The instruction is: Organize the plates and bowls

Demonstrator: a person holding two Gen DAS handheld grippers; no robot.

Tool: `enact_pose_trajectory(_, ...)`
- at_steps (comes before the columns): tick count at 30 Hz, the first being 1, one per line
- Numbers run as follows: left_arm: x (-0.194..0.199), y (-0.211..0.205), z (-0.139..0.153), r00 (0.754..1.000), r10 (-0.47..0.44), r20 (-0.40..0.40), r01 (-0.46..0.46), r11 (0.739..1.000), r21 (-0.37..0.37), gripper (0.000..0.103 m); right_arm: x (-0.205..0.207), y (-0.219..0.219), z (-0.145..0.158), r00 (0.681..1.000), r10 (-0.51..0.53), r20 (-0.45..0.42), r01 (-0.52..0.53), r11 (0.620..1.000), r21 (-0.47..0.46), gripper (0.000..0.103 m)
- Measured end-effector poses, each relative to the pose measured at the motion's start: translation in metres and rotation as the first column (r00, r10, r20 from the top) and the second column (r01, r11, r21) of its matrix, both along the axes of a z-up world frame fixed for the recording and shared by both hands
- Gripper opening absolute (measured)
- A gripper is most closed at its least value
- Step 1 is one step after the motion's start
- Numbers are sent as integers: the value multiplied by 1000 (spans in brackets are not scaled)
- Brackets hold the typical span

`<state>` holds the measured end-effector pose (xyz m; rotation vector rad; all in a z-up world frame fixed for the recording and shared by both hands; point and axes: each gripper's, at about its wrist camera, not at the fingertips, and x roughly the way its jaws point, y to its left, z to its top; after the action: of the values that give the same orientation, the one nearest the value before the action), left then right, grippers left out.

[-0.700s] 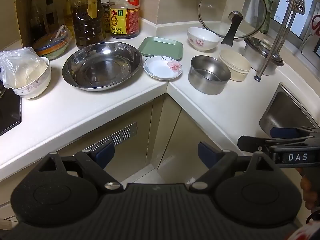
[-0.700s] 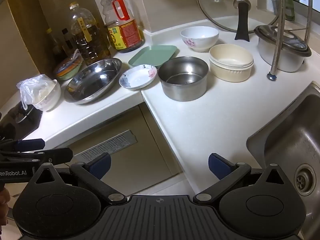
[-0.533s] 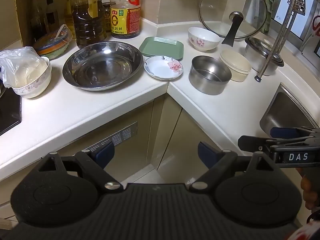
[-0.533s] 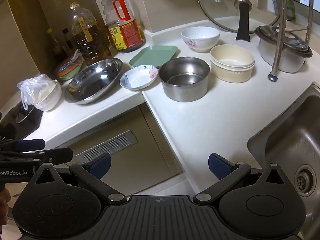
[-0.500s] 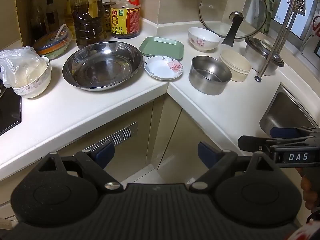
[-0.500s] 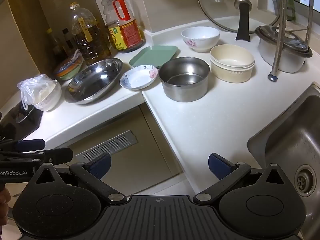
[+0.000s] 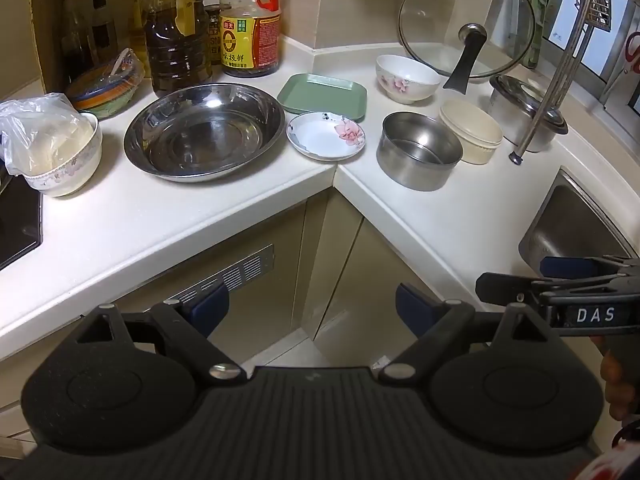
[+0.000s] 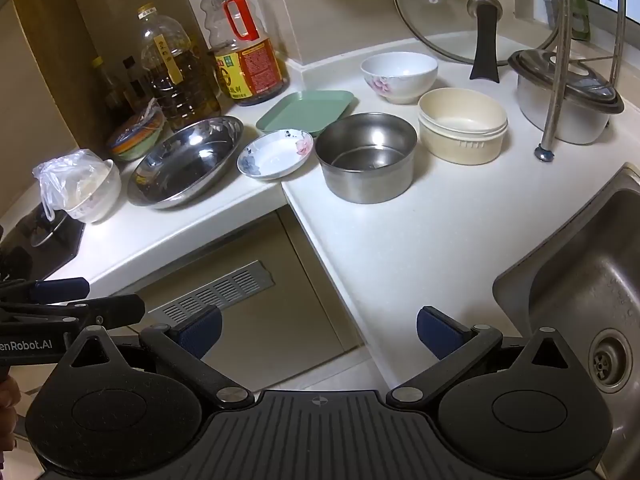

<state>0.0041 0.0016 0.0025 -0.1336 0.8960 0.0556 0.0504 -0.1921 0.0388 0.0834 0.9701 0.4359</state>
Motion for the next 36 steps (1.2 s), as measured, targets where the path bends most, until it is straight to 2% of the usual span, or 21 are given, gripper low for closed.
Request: enact_pose_trajectory(36,-2,0,-1,1000,-3,4,3,1000,1,89,3,0,-1,1000,1,0,-1,1000,3,103)
